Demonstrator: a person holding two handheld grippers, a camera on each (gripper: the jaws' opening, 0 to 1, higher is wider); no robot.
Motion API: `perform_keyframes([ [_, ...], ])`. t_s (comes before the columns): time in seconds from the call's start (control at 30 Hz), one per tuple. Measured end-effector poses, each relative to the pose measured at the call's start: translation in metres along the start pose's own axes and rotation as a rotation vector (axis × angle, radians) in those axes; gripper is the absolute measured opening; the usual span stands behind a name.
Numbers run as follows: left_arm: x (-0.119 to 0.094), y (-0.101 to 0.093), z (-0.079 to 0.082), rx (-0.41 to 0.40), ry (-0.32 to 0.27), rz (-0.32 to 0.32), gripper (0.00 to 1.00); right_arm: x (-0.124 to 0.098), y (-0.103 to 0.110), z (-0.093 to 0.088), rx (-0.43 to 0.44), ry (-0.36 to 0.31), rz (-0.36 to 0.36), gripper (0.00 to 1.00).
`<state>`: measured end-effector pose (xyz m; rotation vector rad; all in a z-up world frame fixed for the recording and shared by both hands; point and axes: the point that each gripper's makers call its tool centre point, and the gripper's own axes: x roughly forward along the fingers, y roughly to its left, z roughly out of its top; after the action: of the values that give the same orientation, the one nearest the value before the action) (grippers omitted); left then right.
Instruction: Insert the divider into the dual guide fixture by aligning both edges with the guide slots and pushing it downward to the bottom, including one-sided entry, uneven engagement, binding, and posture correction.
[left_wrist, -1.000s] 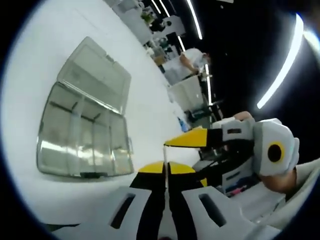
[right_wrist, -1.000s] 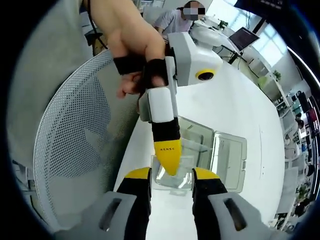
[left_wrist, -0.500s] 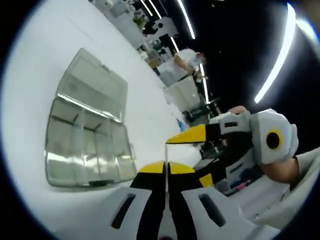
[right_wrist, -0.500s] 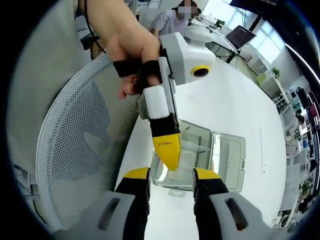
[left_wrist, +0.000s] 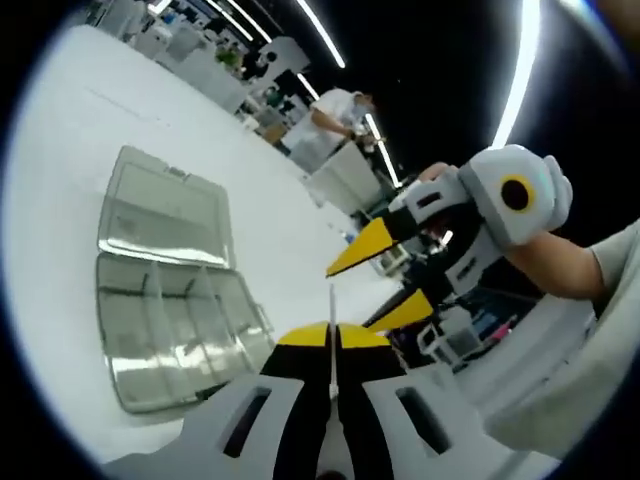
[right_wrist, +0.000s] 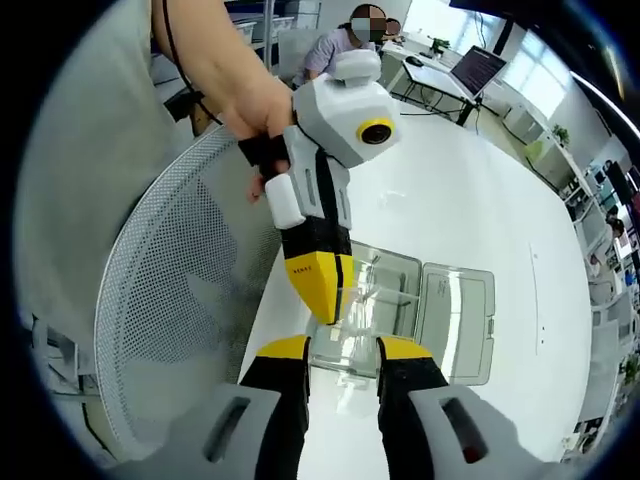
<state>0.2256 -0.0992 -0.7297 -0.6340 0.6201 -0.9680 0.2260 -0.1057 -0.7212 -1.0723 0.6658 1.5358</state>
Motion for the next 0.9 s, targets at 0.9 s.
perform_keyframes([
  [0.9, 0.007, -0.015, -0.006, 0.398, 0.089, -0.037, 0.0, -0.004, 0.015, 0.001, 0.023, 0.007, 0.214, 0.0],
])
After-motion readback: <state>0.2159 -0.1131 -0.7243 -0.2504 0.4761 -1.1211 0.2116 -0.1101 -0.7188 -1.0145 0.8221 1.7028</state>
